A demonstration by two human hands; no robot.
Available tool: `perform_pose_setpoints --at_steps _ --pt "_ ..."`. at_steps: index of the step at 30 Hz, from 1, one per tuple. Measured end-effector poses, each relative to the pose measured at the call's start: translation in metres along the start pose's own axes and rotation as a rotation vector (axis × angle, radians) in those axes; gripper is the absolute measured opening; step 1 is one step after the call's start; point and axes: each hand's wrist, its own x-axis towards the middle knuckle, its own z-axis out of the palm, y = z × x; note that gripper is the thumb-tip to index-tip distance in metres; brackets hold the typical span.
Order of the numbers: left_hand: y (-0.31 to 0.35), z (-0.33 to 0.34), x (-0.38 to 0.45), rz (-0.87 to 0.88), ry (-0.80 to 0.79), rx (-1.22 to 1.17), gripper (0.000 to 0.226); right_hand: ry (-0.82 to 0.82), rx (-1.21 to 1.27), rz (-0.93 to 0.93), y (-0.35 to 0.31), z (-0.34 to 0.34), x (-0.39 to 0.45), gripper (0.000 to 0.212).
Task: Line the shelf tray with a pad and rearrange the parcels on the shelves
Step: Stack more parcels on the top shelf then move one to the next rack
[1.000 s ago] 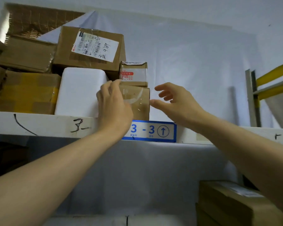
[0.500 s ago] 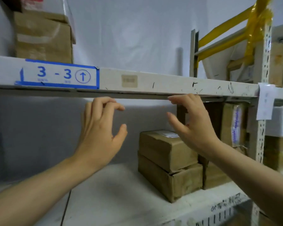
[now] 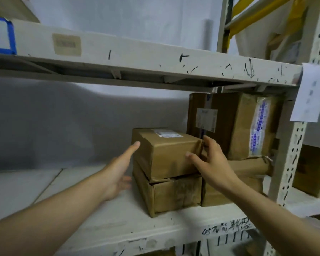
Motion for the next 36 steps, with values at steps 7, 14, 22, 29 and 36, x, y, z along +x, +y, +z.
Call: perform_pose_setpoints --at_steps 7,14,22,29,36 --pt "0.004 0.035 0.007 -0.112 -0.026 -0.198 0.101 -0.052 0.225 0.092 0.006 0.013 0.03 0.079" --pt "0.012 0.028 0.016 -0.13 0.018 -0.171 0.075 -0.175 0.312 0.129 0.0 0.016 0.026 0.06" --pt "0.012 -0.009 0.0 -0.059 0.047 -0.33 0.042 -0.153 0.331 0.172 -0.002 0.01 0.004 0.056" --pt "0.0 -0.055 -0.005 -0.024 0.122 -0.437 0.042 -0.167 -0.247 0.138 0.013 0.048 -0.017 0.071" --pt "-0.017 -0.087 -0.017 -0.041 0.137 -0.484 0.041 -0.125 -0.313 0.215 -0.002 0.053 -0.013 0.082"
